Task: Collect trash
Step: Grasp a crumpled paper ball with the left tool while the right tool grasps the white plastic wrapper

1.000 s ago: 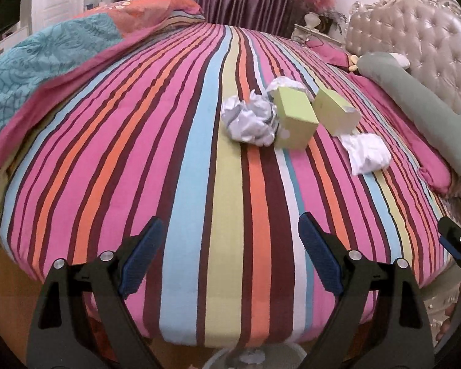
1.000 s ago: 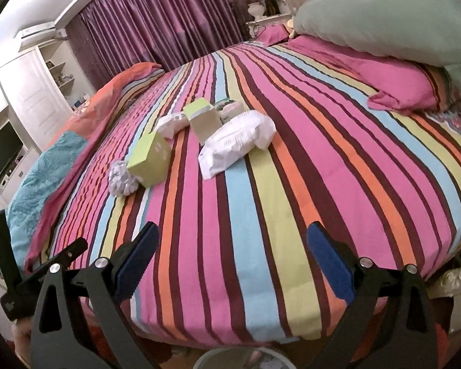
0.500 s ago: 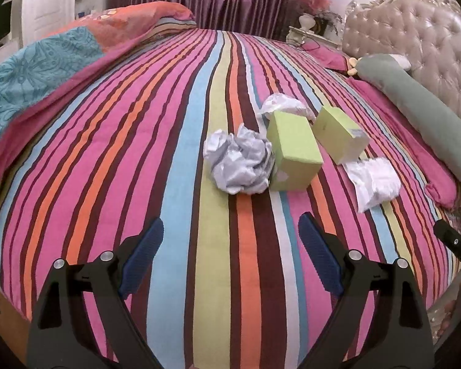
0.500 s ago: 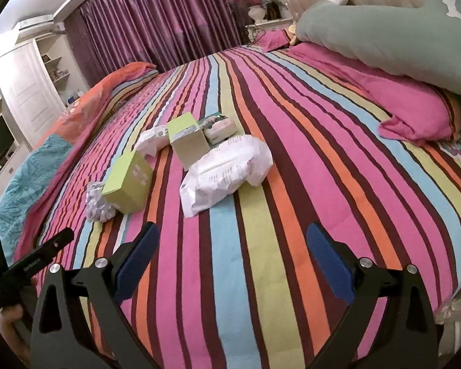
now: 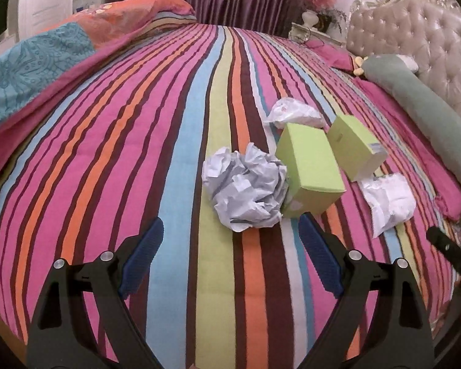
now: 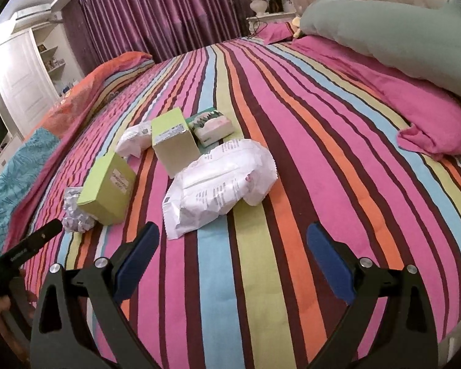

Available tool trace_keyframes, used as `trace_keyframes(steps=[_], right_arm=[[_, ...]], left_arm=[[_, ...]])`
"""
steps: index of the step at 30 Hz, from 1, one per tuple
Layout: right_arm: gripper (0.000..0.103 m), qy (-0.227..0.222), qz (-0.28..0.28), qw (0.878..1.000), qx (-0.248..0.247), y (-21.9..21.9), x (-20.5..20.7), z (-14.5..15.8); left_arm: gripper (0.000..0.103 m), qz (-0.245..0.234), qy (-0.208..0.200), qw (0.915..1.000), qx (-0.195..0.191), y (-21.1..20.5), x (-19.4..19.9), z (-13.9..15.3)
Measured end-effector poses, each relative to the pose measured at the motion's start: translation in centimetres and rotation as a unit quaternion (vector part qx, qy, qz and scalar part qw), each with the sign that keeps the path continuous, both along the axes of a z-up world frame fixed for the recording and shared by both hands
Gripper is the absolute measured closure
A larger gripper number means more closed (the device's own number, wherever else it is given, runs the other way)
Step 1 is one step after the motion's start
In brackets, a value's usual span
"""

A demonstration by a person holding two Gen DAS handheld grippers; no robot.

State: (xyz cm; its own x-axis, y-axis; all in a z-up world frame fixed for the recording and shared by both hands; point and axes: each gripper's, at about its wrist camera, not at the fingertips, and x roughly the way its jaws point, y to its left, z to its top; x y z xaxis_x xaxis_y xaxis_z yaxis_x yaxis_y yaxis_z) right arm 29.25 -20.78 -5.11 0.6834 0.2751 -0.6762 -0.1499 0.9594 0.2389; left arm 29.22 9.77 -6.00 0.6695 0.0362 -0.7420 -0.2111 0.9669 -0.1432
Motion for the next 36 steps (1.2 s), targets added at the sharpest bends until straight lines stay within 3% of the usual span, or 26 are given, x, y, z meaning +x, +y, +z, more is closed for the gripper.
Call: trace_keyframes(steps=[13,23,30,32,34,36], right_arm=[[0.011,0.011,0.007,0.999,-0.029,1.5,3.2,-1.2],[0.011,0.033,0.008,0.999,-0.015,1.7,6.3,-2.2],[0.011,0.043,0.024,0.998,-0.025,3.0,7.5,-2.3],[0.014,0.041,0.032,0.998,-0.042,3.7,7.4,-2.2],[0.026,0.039,0.036,0.997,-0.047,4.1,7.3,-2.2],[0.033,0.039,0.037,0.997,-0.049,4.3,7.0,-2.2]], left_arm=[[0.016,-0.017,0.018,0.9992,0.032,0.5,2.9,-1.4],[0.016,-0.026,0.028,0.9989,0.025,0.5,5.8,-1.9],[0.016,-0.022,0.057,0.9978,-0.026,1.0,7.2,-2.7],[0.016,-0.024,0.052,0.9981,-0.023,0.9,7.1,-2.8],[0.018,-0.030,0.049,0.9979,-0.029,0.9,6.9,-3.0],[0.034,-0.041,0.042,0.9972,-0.046,1.0,6.5,-3.1]])
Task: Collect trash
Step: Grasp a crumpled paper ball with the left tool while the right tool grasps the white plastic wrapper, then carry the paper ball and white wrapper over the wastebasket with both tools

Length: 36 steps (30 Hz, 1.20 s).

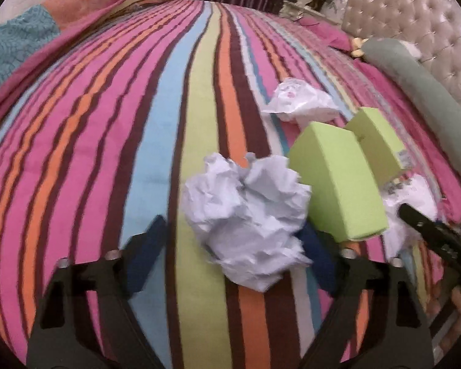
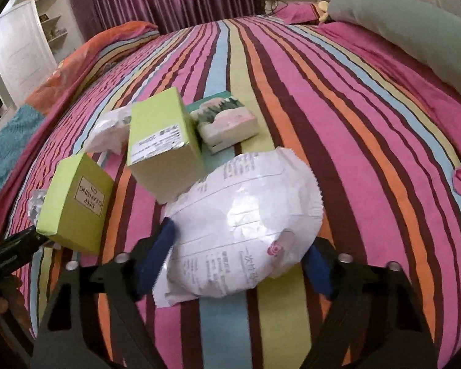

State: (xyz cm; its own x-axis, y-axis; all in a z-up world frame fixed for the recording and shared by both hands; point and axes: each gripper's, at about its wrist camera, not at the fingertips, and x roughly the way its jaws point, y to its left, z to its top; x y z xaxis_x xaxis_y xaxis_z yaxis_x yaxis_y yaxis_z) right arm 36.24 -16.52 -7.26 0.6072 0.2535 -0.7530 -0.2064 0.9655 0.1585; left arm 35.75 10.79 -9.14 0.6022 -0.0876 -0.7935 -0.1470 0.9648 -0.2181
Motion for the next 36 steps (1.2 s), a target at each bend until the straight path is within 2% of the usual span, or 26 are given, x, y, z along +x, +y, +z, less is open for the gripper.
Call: trace_keyframes(steps=[1,2,4,7,19,36], right_arm=[[0.040,-0.002,0.004,1.000,-0.003,0.1,-0.3,0.0],[0.042,-0.004,0.005,1.000,-0.005,0.2,-0.4,0.1],[0.047,-0.008,0.008,1.000,-0.007,0.2,-1.0,0.3],[0.051,-0.011,0.008,1.000,-0.002,0.0,-1.8,0.5],[0.052,-0.035,-0.026,0.999,0.018,-2.3,-4.6,2.7],[0.052,-0.039,-0.051,0.996,0.055,-5.0,-10.8,4.6]], left_arm=[[0.039,-0.004,-0.002,1.0000,-0.005,0.0,-0.1,0.1],[0.045,-0.010,-0.005,0.9999,-0.007,-0.2,-0.1,0.2],[0.046,-0.014,-0.005,0.9999,0.007,-0.6,-0.2,0.5],[0.047,-0.013,-0.011,0.9999,0.000,-0.5,-0.6,0.8],[0.047,0.006,-0.038,0.9991,-0.017,0.5,-4.7,2.5],[0.046,-0.027,-0.061,0.9978,-0.004,-2.4,-11.7,5.3]])
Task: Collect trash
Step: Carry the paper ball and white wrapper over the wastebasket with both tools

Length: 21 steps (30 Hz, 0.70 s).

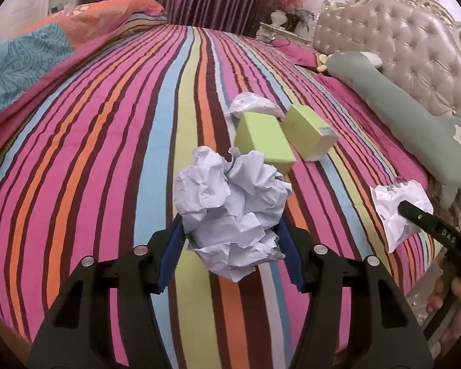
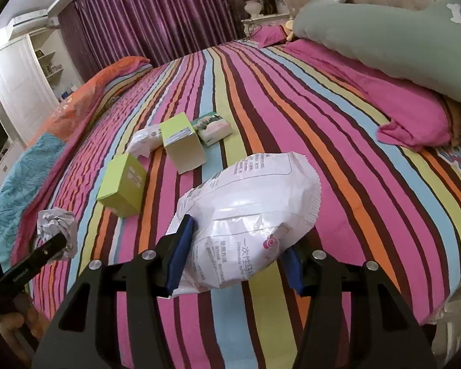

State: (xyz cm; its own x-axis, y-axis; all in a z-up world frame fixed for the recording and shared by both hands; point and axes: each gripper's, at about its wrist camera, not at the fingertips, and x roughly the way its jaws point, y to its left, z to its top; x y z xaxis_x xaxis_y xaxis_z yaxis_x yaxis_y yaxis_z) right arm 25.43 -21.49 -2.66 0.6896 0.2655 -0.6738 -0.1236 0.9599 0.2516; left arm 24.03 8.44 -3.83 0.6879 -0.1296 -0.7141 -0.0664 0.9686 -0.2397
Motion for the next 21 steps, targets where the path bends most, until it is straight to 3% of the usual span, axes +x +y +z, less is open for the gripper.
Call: trace_keyframes(steps=[21], right_arm=[[0.052,-0.009,0.019,1.000,0.016,-0.2,-8.5,0.8]], left_arm=[[0.047,-0.049,-0.004,0.9987,0.008,-4.4,-9.6,-0.1]])
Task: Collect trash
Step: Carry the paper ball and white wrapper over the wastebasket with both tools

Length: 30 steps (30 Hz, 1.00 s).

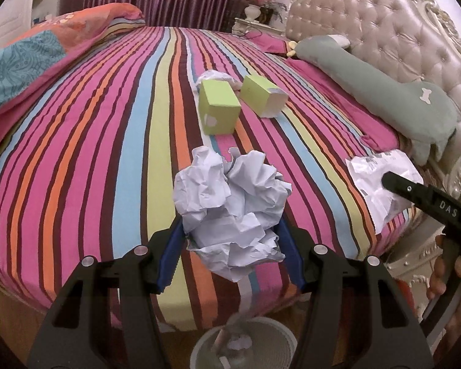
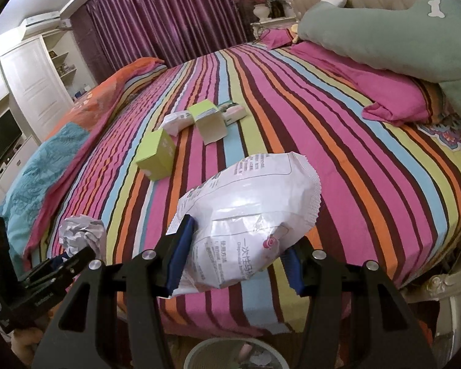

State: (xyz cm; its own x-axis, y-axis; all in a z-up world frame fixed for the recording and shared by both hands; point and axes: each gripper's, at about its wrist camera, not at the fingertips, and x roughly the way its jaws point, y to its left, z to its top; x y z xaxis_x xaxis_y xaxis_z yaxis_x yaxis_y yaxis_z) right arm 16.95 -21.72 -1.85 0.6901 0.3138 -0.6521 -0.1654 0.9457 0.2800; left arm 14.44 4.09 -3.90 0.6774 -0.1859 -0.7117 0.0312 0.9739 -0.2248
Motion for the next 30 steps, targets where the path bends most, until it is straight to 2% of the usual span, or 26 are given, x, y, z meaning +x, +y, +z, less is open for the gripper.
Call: trace_keyframes(steps=[13,20,23,30], right_arm=[[0.052,0.029,0.018,0.999,-0.013,0.0,-6.3,-2.1],[0.052,0.058,0.016,0.998,-0.023,0.2,-8.8,-4.4],[0.052,0.081,0.015,0.996,-0.034,0.3,-9.7,-5.7],[0.052,0.125,0.021,0.991,-0.049,0.7,-10.8,-8.1]], left_arm=[[0.046,-0.040,0.035,0.9985,0.010,-2.8,-6.1,-2.9],[0.047,-0.057,0.075,0.9956,0.003,-4.6,-8.6,-5.8],[0.047,-0.060,0.087,0.9943,0.013,-5.3,-9.2,-6.6],[0.046,-0.056,0.143,0.9881,0.002,-5.6,-10.0,-9.2]])
